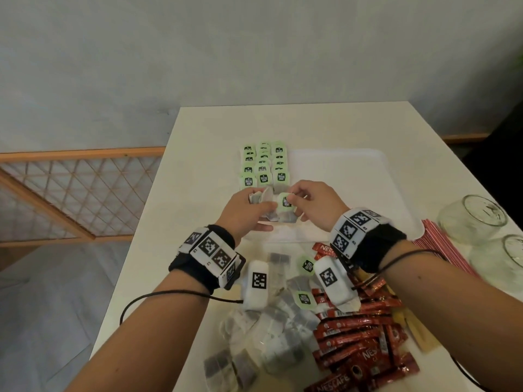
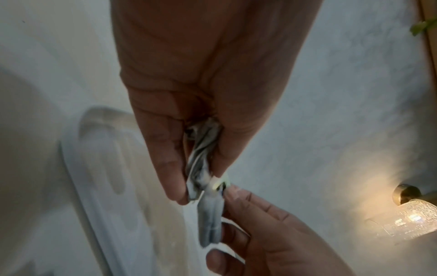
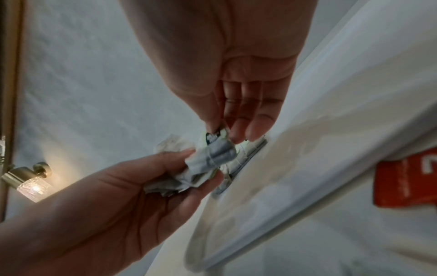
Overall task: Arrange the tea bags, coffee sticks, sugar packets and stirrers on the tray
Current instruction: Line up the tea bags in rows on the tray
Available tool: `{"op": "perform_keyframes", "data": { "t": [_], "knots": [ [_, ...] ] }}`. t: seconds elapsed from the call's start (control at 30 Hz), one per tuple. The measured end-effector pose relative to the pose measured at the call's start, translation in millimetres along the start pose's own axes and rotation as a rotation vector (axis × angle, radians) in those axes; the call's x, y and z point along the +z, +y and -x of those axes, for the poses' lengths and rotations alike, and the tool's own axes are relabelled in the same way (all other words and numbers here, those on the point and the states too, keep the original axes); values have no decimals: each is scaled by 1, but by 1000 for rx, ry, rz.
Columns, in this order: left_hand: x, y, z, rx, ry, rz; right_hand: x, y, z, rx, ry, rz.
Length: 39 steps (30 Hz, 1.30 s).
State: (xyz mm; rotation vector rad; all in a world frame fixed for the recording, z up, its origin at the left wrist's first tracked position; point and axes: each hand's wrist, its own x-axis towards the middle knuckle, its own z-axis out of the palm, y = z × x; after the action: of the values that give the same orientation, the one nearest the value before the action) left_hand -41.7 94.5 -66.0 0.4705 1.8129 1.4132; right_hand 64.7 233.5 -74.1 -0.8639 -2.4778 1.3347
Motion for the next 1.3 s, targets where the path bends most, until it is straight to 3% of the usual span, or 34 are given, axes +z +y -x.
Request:
{"op": "perform_keyframes", "data": {
  "t": [0.27, 0.57, 0.73, 0.87, 1.07, 1.3],
  "knots": [
    [-31, -13, -12, -33, 139, 56, 9, 5, -35, 67, 36, 69],
    [-37, -17, -18, -125, 83, 199, 29, -4, -72, -15, 93, 2],
    [-39, -17, -19, -120, 63, 203, 26, -8, -81, -11, 51, 25],
    [-37, -12, -17, -104, 9, 144, 14, -15, -71, -49, 61, -1],
    [-17, 1, -7, -61, -97, 26, 0, -32, -32, -149, -175, -128],
    [-7, 5, 7, 26, -166, -36, -21, -27, -7, -117, -29, -127]
  ]
}}
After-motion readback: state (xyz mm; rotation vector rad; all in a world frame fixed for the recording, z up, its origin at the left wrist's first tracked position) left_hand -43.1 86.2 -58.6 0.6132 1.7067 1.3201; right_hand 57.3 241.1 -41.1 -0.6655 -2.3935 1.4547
